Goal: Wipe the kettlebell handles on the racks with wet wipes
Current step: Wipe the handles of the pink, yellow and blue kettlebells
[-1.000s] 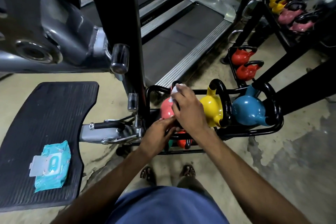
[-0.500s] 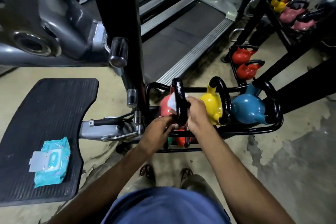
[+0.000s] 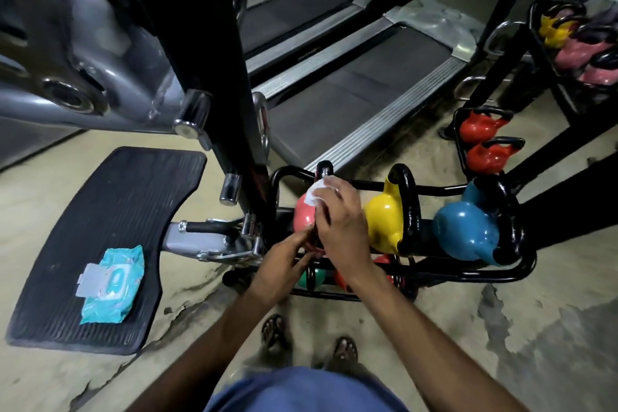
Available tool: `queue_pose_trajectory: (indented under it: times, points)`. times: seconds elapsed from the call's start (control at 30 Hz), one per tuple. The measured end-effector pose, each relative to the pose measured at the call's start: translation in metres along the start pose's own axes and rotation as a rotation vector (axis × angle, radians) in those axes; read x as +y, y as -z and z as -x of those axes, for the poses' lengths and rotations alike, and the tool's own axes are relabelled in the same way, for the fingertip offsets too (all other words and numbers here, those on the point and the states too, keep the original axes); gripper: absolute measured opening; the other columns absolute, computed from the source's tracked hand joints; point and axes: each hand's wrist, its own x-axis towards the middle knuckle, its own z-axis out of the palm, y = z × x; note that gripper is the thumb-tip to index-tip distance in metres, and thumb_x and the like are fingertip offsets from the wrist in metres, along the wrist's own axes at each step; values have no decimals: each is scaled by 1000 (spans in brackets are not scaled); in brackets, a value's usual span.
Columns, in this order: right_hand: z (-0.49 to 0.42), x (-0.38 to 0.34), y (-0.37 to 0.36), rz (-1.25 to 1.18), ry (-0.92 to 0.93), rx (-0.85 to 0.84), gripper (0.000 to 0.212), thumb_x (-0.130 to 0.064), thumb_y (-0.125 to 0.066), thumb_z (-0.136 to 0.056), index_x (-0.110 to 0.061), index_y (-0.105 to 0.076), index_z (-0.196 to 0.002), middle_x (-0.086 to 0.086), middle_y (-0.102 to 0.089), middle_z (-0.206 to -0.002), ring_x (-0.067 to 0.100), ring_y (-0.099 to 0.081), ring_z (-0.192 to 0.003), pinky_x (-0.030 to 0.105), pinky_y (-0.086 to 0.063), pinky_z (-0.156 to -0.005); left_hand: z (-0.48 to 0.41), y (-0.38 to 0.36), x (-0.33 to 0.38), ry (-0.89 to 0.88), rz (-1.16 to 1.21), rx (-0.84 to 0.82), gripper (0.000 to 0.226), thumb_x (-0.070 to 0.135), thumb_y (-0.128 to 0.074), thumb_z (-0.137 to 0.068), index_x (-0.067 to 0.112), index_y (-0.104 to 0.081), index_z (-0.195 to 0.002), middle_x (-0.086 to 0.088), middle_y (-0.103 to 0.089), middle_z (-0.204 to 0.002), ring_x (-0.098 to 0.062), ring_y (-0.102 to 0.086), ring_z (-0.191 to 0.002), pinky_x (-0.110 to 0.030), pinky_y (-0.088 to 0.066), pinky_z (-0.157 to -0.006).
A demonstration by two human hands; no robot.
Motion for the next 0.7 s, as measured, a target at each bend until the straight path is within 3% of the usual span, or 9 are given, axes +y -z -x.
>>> queue_pose_trajectory:
  times: [0.1, 0.17, 0.23, 0.3, 0.37, 0.5, 0.6, 0.63, 0.7]
  points:
    - [-23, 6, 10, 342, 396, -183, 17, -16, -66, -84, -5, -73, -95, 14, -69, -113, 29, -57, -117, 38, -42, -114, 0, -4, 2, 0, -23, 21, 37, 9, -63, -96, 17, -64, -132, 6, -71, -112, -5, -67, -105, -27, -53, -92]
    - [-29, 9, 13, 376, 498, -260, 17, -17, -67, -83, -4, -74, -91, 14, -71, -106, 33, -61, -113, 42, -42, -113, 1, -6, 0, 10, -17, 36, 33, 7, -61, -96, 19, -64, -127, 6, -70, -110, -9, -67, -105, -30, -54, -91]
    - [-18, 14, 16, 290, 479, -263, 13, -13, -68, -87, -5, -75, -94, 13, -71, -112, 30, -59, -119, 40, -40, -115, 3, -8, 0, 29, 35, 37, 34, 6, -59, -95, 19, -65, -126, 3, -71, -111, -10, -69, -106, -30, -55, -92]
    - [3, 16, 21, 92, 273, -173, 12, -8, -68, -91, -7, -75, -101, 7, -68, -121, 22, -57, -122, 29, -40, -114, 4, -11, 1, 42, 84, 63, 38, 6, -60, -97, 18, -64, -133, 0, -72, -115, -11, -69, -110, -28, -54, -97]
    - [19, 7, 26, -163, -82, -33, 15, -9, -67, -95, -12, -75, -107, 0, -67, -122, 13, -61, -116, 22, -46, -103, 6, -13, 1, 69, 124, 79, 40, 7, -62, -100, 19, -61, -139, 0, -72, -113, -11, -70, -108, -28, -54, -99]
    - [15, -2, 5, -616, -759, 68, 13, -17, -61, -99, -18, -72, -107, -3, -74, -97, 8, -67, -82, 25, -54, -74, 9, -13, 4, 88, 175, 69, 36, 8, -61, -102, 20, -61, -136, 14, -70, -108, -11, -70, -110, -31, -53, -101]
    - [-18, -5, 6, -1103, -1169, -78, 36, -10, -45, -100, -7, -74, -78, 11, -67, -67, 23, -57, -57, 24, -45, -49, 10, -10, 6, 64, 109, 79, 39, 10, -61, -103, 22, -59, -140, 13, -71, -118, -3, -69, -113, -35, -54, -104]
    - [-29, -7, 10, -1270, -1230, -176, 45, -9, -40, -97, -5, -71, -65, 13, -63, -59, 24, -54, -52, 23, -44, -48, 8, -9, 4, 35, 80, 73, 38, 10, -61, -102, 22, -60, -139, 10, -71, -122, -2, -67, -116, -36, -52, -106]
    - [-42, -13, 18, -1506, -1232, -283, 36, -9, -39, -86, 0, -63, -61, 14, -59, -54, 22, -56, -47, 20, -48, -49, 6, -6, 5, 8, 63, 49, 36, 14, -61, -102, 21, -63, -137, 8, -71, -125, -6, -65, -120, -40, -51, -107]
